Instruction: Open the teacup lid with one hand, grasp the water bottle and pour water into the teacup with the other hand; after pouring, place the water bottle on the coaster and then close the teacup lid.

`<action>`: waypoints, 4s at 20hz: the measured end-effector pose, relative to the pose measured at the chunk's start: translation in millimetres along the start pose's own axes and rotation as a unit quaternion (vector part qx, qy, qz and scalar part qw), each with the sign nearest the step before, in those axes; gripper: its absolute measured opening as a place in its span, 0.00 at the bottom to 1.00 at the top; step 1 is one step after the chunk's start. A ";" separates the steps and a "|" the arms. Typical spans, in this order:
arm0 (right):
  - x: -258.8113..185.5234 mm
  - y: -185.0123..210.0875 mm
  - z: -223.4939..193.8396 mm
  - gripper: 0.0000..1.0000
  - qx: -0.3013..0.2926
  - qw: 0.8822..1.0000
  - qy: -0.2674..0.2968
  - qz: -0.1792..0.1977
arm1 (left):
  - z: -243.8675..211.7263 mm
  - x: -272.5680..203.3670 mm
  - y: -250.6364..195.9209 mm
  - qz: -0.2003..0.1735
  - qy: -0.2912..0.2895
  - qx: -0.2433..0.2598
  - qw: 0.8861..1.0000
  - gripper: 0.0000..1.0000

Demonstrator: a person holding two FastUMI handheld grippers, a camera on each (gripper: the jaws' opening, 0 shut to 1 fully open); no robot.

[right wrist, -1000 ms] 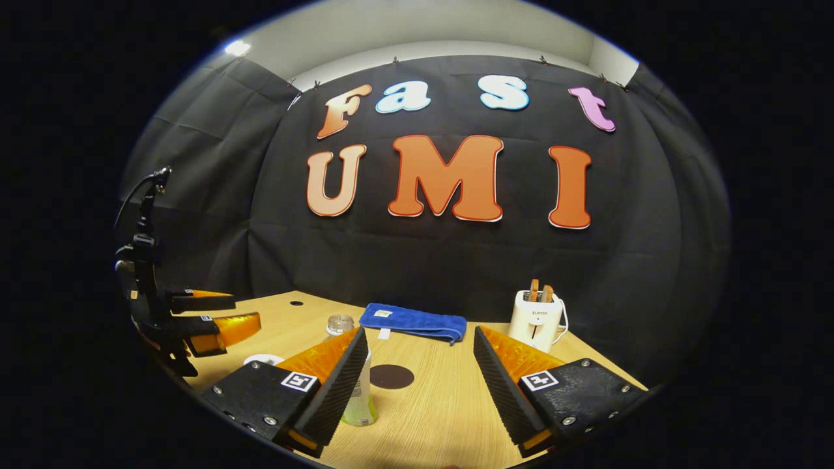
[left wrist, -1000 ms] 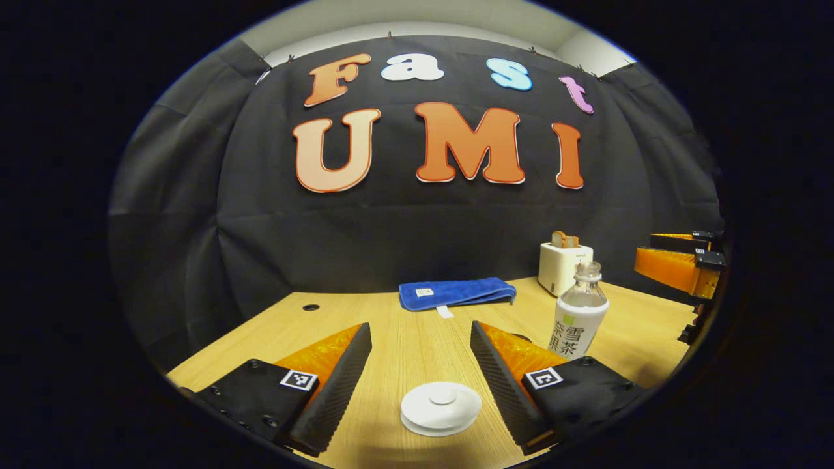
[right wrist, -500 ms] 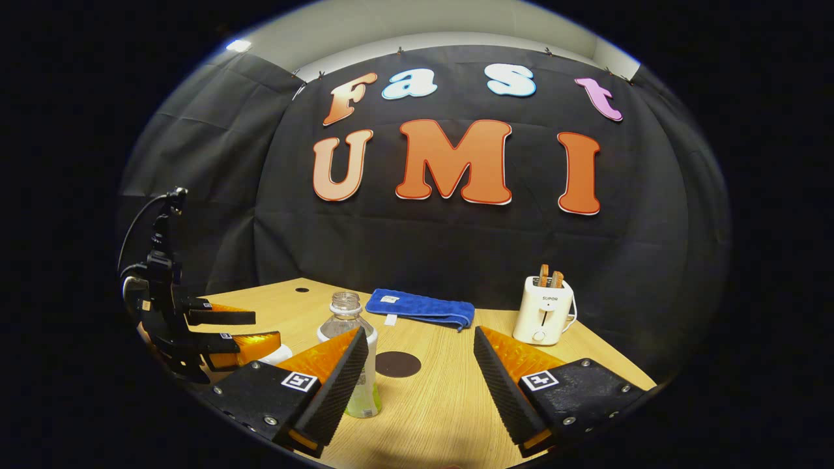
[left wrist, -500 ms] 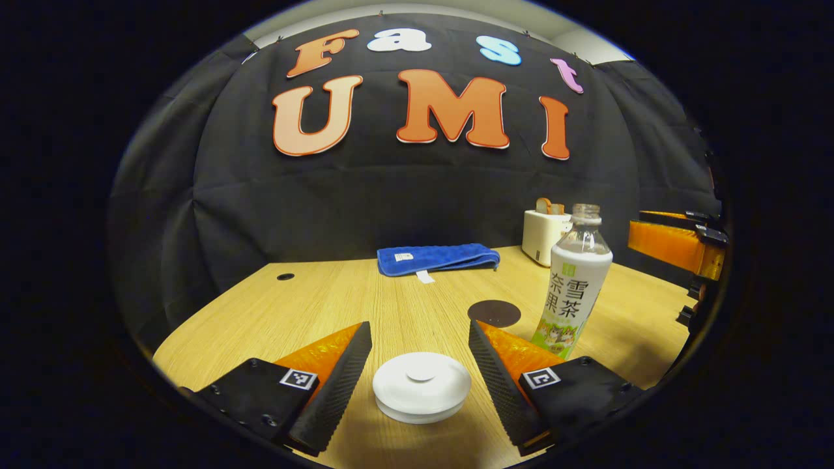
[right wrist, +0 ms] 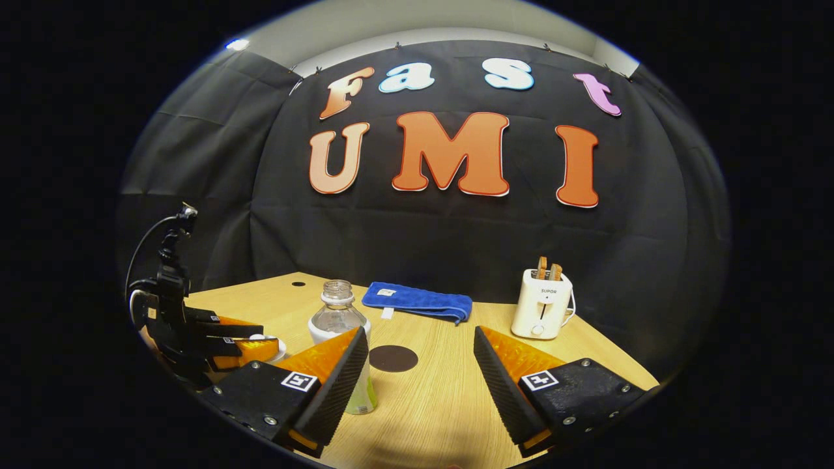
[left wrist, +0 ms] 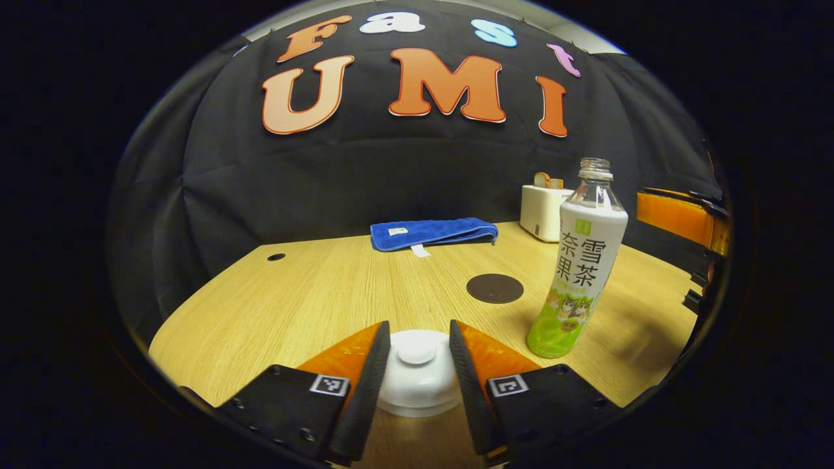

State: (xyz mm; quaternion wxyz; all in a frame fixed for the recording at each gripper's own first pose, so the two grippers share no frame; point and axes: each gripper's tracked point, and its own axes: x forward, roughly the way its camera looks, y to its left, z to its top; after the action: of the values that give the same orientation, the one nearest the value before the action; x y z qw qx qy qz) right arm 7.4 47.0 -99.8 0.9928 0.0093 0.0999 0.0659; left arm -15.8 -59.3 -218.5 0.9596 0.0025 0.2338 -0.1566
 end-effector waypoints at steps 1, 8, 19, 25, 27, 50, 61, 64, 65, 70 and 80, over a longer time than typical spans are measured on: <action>-0.1 0.0 0.0 0.98 0.000 1.000 0.000 0.000 | 0.1 0.8 -0.1 0.001 0.001 0.005 1.000 0.59; -0.3 6.6 -3.9 0.98 -0.007 1.000 0.004 0.010 | 4.3 3.6 4.4 0.014 -0.002 -0.007 1.000 0.32; 5.9 52.7 -10.5 0.98 -0.023 0.997 0.016 0.073 | 31.0 -12.2 40.3 0.053 -0.046 -0.029 0.997 0.32; 23.2 74.5 -37.7 0.96 -0.034 0.995 0.058 0.077 | 34.7 -23.8 71.5 0.091 -0.059 -0.018 0.994 0.32; 26.3 80.1 -49.1 0.94 -0.028 0.994 0.075 0.075 | 31.3 -27.3 80.8 0.100 -0.057 -0.018 0.993 0.32; 60.2 75.2 -50.0 0.65 -0.206 0.975 0.079 0.024 | 9.3 -64.8 147.4 0.150 -0.063 -0.023 0.986 0.32; 81.3 84.9 -48.3 0.65 -0.441 0.896 0.055 0.017 | 5.9 -75.8 169.0 0.171 -0.064 -0.021 0.983 0.32; 80.2 89.4 -48.1 0.64 -0.488 0.871 0.056 0.022 | 1.2 -78.1 174.9 0.174 -0.061 -0.029 0.982 0.32; 80.1 93.1 -47.3 0.64 -0.501 0.863 0.051 0.027 | 0.1 -78.8 174.7 0.174 -0.061 -0.029 0.982 0.30; 77.8 107.4 -48.6 0.67 -0.571 0.819 0.029 0.042 | 1.6 -82.1 181.5 0.175 -0.061 -0.030 0.982 0.32; 81.4 115.4 -26.0 0.61 -0.697 0.715 -0.042 0.011 | -0.5 -91.9 186.8 0.179 -0.064 -0.035 0.981 0.32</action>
State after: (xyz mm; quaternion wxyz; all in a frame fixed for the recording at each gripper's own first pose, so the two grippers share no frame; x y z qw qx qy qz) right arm 66.3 172.3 -137.6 0.7202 -0.6817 -0.0161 0.1278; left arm -37.1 145.8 -190.4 0.9846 0.0004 0.1727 0.0263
